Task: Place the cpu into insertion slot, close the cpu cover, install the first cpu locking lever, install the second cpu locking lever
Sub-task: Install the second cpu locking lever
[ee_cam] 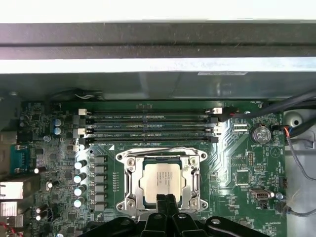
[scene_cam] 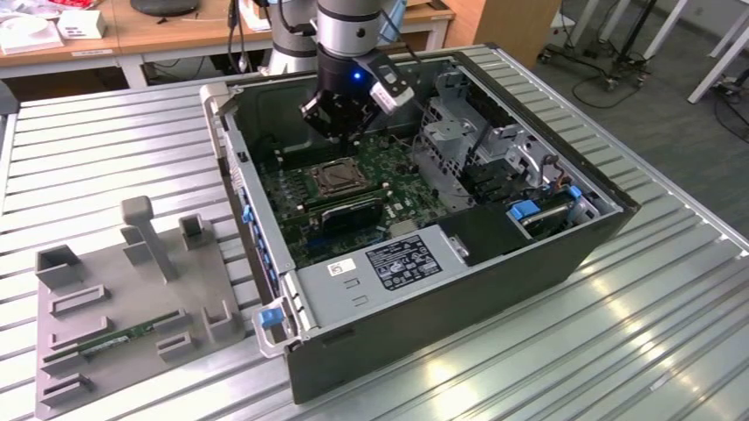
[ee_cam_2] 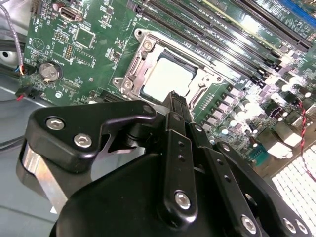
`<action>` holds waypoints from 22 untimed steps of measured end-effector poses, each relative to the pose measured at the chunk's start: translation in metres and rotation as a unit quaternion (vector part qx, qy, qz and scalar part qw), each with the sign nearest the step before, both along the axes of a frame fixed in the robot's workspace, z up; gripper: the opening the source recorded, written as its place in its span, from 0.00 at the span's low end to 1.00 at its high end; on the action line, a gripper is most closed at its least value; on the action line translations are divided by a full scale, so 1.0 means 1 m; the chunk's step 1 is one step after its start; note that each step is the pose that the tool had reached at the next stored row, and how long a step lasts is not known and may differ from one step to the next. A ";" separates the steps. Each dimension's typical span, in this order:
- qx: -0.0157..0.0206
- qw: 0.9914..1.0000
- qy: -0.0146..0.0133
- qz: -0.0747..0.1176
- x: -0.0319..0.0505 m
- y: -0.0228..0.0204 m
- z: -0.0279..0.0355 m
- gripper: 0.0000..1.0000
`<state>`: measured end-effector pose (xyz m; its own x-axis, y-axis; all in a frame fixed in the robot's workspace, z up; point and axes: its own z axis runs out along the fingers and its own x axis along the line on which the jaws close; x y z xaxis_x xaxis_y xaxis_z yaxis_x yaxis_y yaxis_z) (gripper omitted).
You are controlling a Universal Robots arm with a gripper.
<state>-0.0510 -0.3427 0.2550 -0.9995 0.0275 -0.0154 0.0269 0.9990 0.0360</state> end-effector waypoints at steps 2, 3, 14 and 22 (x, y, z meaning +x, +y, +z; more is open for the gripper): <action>0.000 1.000 0.000 0.000 0.0000 0.0000 0.0006 0.11; 0.000 1.000 0.000 0.000 0.0000 0.0000 0.0006 0.11; 0.000 1.000 0.000 0.000 0.0000 -0.0006 0.0013 0.11; 0.000 1.000 0.000 0.000 0.0000 -0.0128 0.0011 0.11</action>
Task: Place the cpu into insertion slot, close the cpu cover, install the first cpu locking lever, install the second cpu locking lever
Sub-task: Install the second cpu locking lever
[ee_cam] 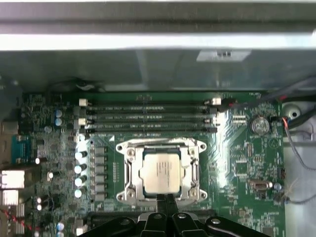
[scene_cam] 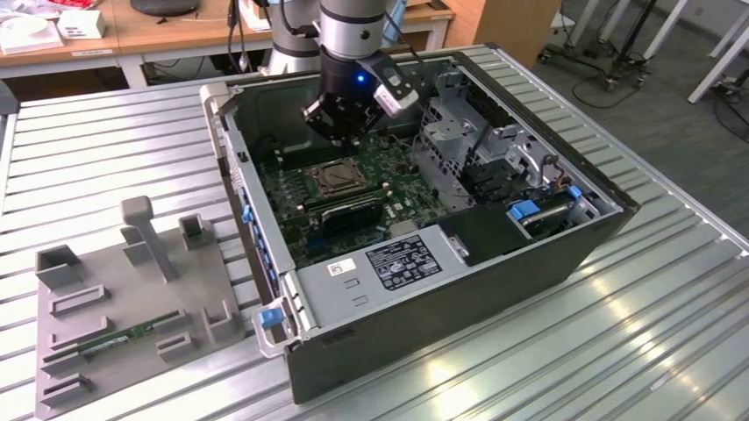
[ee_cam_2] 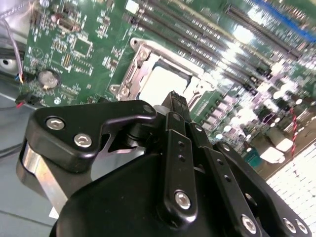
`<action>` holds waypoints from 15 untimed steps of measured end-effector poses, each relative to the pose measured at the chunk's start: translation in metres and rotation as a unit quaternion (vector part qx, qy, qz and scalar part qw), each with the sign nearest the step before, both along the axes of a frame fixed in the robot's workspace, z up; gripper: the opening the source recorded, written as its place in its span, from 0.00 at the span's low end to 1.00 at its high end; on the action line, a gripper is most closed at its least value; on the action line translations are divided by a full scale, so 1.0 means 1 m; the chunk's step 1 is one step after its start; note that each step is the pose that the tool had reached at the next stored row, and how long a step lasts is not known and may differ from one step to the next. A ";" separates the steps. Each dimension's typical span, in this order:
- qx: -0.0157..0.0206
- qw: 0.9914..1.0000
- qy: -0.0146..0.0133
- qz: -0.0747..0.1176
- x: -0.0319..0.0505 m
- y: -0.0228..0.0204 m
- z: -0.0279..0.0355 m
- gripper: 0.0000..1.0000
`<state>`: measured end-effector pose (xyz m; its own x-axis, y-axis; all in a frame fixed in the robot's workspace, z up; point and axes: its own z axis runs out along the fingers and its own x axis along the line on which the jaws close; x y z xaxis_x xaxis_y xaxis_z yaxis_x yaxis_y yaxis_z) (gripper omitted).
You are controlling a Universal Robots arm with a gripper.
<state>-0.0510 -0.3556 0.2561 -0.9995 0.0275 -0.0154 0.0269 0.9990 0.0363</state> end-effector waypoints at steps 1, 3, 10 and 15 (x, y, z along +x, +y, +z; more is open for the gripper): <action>0.000 1.000 0.000 0.000 0.0000 -0.0027 0.0000 0.11; 0.000 1.000 0.000 0.000 0.0000 -0.0082 0.0000 0.11; 0.002 1.000 0.000 0.000 0.0000 -0.0254 0.0000 0.11; 0.002 1.000 0.000 0.000 -0.0072 -0.0269 -0.0022 0.11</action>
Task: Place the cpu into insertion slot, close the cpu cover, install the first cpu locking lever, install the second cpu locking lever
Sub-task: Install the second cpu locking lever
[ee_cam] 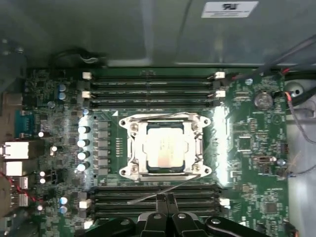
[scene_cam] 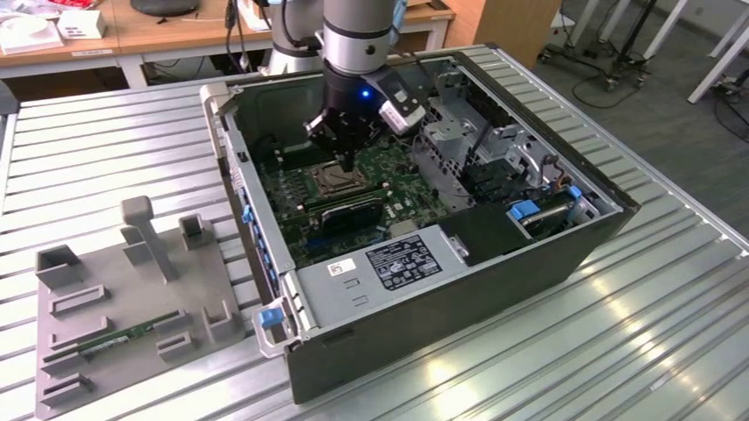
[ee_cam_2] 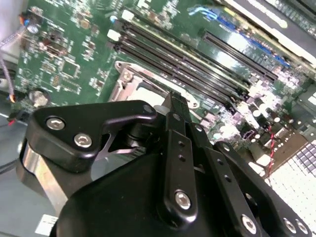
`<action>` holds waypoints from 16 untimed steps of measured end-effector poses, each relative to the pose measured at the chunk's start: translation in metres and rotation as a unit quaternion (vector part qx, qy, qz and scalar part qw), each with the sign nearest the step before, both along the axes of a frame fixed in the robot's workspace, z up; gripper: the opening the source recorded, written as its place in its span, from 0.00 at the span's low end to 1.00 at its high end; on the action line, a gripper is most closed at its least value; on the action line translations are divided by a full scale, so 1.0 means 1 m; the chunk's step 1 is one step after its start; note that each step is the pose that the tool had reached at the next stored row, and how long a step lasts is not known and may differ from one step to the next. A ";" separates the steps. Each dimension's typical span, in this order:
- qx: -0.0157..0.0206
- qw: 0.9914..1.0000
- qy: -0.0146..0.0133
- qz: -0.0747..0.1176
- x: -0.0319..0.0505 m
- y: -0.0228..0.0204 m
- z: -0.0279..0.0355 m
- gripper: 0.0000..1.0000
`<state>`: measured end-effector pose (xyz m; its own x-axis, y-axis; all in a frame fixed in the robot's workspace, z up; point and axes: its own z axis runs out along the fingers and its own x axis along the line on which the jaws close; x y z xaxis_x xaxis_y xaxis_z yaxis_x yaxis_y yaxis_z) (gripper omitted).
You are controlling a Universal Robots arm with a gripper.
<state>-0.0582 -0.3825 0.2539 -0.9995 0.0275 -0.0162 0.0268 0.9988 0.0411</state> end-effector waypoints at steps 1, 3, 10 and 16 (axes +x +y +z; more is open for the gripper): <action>0.000 1.000 0.000 0.000 -0.0028 0.0000 -0.0010 0.11; 0.000 1.000 -0.001 0.000 -0.0085 0.0000 -0.0028 0.11; 0.000 1.000 -0.002 -0.001 -0.0235 0.0000 -0.0104 0.11; 0.000 1.000 -0.002 -0.001 -0.0245 0.0000 -0.0154 0.11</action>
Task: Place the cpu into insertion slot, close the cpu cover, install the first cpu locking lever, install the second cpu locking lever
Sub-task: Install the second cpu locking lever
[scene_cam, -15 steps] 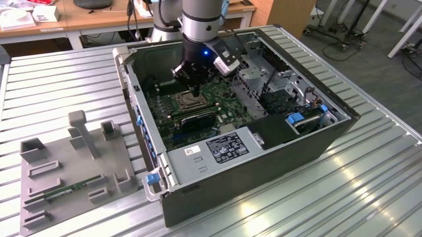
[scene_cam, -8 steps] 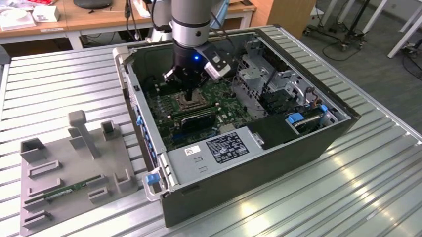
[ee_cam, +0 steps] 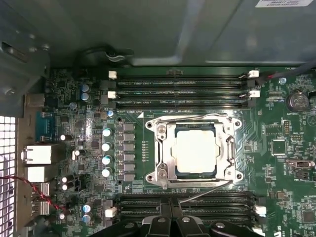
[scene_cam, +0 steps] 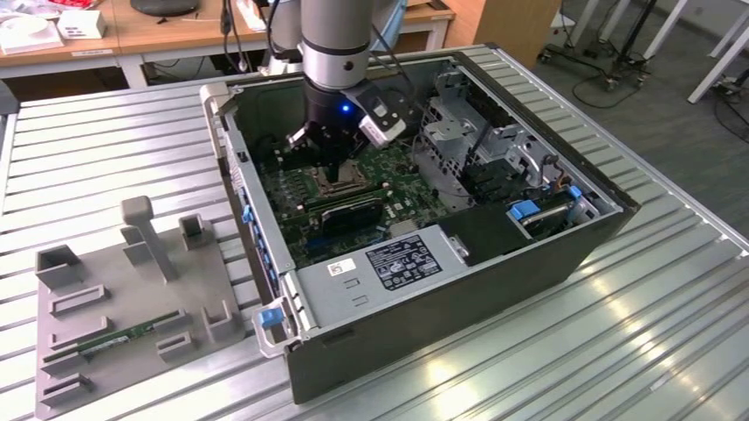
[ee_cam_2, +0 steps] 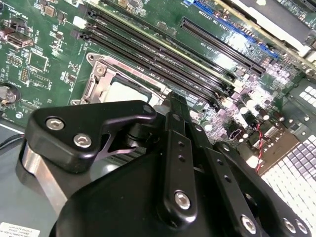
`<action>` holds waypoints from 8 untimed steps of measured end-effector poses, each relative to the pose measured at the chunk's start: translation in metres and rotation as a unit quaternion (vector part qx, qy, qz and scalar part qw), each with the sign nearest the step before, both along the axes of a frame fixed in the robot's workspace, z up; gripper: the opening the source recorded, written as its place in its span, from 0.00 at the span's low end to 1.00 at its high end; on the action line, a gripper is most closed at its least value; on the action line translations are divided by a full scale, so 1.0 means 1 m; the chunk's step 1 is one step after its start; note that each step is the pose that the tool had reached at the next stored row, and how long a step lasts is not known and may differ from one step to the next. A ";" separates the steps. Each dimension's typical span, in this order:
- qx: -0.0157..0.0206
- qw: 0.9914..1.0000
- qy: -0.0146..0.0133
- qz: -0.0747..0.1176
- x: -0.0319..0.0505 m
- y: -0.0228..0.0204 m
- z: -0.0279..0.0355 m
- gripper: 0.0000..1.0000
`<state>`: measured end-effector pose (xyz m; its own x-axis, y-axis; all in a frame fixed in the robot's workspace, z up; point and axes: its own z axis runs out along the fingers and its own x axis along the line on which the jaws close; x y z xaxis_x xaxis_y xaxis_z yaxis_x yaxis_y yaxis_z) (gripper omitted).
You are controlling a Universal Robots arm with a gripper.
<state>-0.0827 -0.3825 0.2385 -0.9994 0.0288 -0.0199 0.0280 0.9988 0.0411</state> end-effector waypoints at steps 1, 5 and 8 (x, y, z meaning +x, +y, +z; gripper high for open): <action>0.000 1.000 0.000 0.000 0.0000 0.0000 -0.0014 0.11; 0.000 1.000 0.000 0.000 0.0000 0.0000 -0.0071 0.11; 0.000 1.000 0.000 0.000 -0.0001 0.0000 -0.0114 0.11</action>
